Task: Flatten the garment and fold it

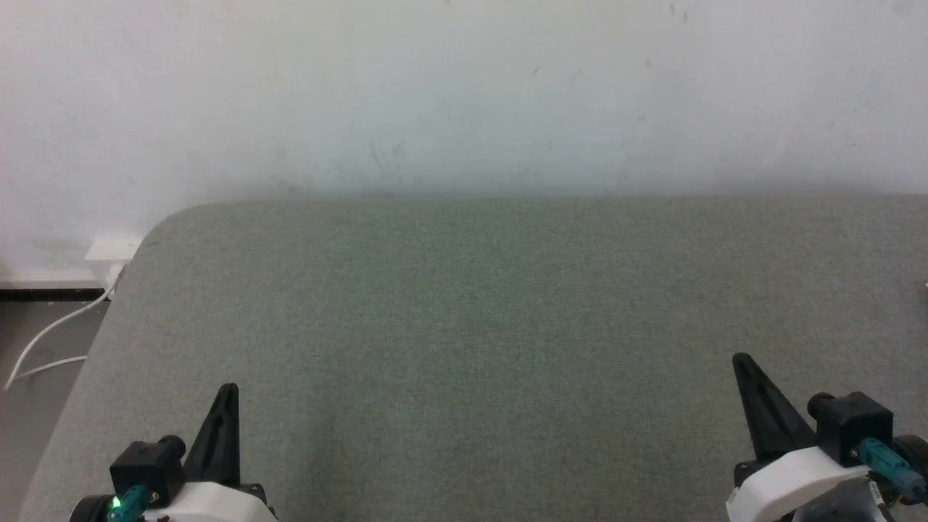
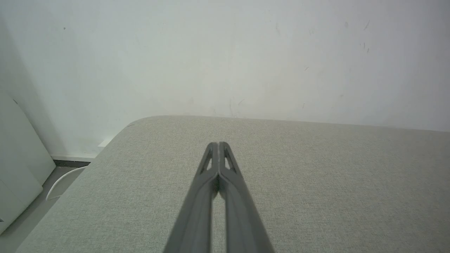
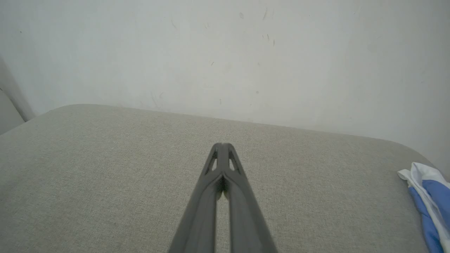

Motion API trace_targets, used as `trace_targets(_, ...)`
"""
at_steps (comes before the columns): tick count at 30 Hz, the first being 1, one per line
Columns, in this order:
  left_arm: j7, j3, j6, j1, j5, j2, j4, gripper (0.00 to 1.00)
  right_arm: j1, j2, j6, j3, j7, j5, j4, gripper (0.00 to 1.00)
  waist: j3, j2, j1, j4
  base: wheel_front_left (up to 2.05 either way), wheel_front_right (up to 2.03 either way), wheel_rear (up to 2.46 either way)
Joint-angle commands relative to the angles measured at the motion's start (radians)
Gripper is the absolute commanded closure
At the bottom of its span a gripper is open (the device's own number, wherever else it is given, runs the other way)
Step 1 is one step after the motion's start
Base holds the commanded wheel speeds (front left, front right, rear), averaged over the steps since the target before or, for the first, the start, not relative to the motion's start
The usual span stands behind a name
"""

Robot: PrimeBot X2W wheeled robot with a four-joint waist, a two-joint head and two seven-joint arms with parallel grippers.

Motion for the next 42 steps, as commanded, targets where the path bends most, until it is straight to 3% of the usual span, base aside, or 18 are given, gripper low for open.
trace_targets(1,0.005,0.009,-0.005,-0.007,0.014,-0.012,-0.006,1.00,-0.010,0.004,0.000,0.001,0.002,-0.008,0.002,1.00,0.001,0.0000,-0.0001,-0.001,0.00,0.00,0.00)
trace_targets(42,0.089,0.078,-0.054,-0.034,0.167,-0.120,-0.039,1.00,-0.045,0.018,-0.001,0.004,0.011,-0.036,0.013,1.00,0.023,0.0000,-0.0002,-0.016,0.00,0.00,0.00)
